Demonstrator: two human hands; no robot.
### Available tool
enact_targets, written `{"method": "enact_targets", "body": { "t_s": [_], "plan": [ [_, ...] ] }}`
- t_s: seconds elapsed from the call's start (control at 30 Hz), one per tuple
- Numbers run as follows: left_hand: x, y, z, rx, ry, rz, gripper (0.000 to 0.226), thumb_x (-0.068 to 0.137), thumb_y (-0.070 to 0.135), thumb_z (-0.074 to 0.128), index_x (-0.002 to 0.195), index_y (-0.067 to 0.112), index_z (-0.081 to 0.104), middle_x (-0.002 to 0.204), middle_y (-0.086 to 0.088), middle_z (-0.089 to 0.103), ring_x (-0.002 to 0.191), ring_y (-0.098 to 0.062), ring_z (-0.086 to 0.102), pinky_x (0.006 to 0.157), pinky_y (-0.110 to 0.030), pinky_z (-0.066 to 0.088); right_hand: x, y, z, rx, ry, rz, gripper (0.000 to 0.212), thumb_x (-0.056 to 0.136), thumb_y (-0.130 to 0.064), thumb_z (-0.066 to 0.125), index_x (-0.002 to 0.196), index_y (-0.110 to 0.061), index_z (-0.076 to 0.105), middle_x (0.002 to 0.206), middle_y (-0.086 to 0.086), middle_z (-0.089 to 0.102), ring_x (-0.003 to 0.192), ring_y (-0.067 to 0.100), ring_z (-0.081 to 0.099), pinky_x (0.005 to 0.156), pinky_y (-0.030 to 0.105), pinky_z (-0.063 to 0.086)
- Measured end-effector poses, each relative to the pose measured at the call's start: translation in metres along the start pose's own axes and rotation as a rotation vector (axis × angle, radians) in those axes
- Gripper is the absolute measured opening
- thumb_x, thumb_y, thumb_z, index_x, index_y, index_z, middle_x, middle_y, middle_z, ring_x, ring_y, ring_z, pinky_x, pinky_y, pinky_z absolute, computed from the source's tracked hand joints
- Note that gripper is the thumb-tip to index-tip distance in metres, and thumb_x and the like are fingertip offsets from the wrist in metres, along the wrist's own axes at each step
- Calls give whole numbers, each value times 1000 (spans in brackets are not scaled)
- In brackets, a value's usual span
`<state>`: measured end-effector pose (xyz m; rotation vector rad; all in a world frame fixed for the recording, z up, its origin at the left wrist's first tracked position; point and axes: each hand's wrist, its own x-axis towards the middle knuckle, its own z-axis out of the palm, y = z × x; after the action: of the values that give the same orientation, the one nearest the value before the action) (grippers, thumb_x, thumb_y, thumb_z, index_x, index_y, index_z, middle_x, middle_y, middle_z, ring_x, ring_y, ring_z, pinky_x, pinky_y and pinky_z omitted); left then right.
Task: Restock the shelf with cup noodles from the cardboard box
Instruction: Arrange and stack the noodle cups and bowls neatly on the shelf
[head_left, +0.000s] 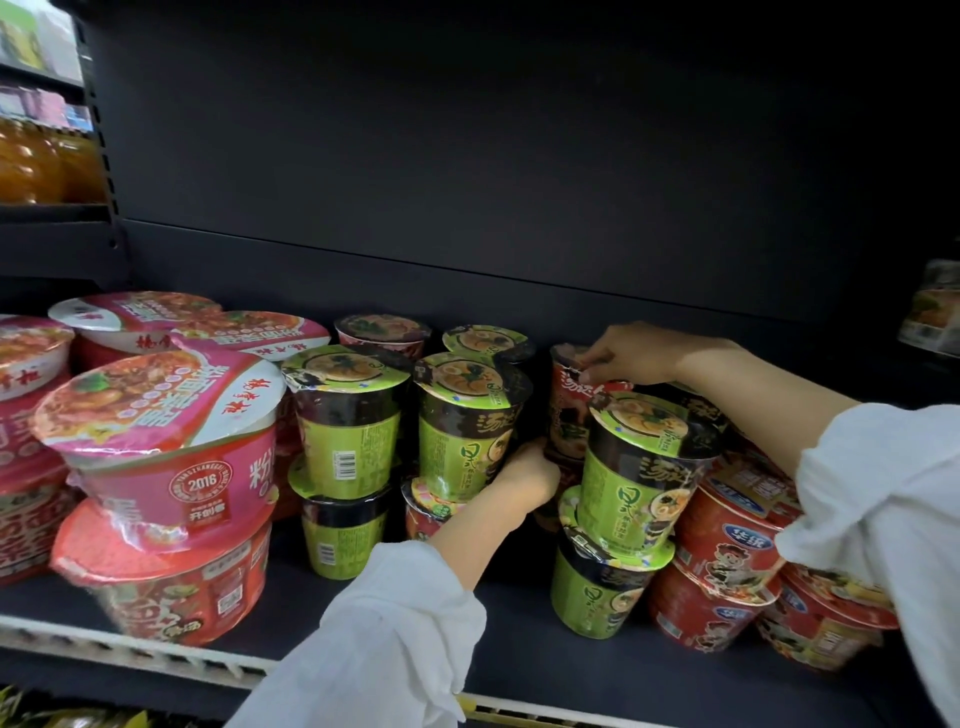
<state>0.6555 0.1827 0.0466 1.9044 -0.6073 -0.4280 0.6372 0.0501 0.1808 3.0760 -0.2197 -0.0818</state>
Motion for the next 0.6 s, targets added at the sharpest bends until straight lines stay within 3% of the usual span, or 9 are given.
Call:
{"method": "enact_targets", "body": {
  "t_s": [0.2, 0.33, 0.5, 0.6],
  "plan": [
    [-12, -5, -2, -8, -2, 51, 41, 90, 13, 48, 130, 17, 51, 132, -9, 57, 120, -26, 52, 104, -35, 41, -14, -13, -2, 55, 45, 31, 39, 95, -39, 49, 128, -19, 59, 130, 3, 59, 117, 23, 54, 94, 31, 40],
    [-28, -2, -15, 174, 34, 203, 38, 89, 6, 48, 124, 12, 58, 126, -7, 62, 117, -23, 56, 99, -28, 43, -27, -32, -3, 159, 189, 2, 40, 96, -36, 49, 134, -23, 51, 138, 0, 51, 125, 21, 48, 99, 29, 37],
    [-60, 2, -36, 274, 119, 379, 29, 90, 4, 49, 115, 10, 62, 116, -3, 66, 102, -15, 63, 86, -15, 44, -40, -57, -2, 242, 282, -14, 35, 99, -21, 44, 133, -21, 52, 138, 4, 50, 123, 22, 50, 99, 29, 39],
    [-83, 12, -51, 283, 158, 504, 23, 90, 4, 50, 106, 7, 66, 99, -3, 69, 85, -15, 66, 78, -18, 50, -45, -68, 2, 267, 297, -27, 36, 99, -16, 41, 134, -19, 51, 139, 6, 47, 124, 23, 48, 93, 25, 38]
  ]
}}
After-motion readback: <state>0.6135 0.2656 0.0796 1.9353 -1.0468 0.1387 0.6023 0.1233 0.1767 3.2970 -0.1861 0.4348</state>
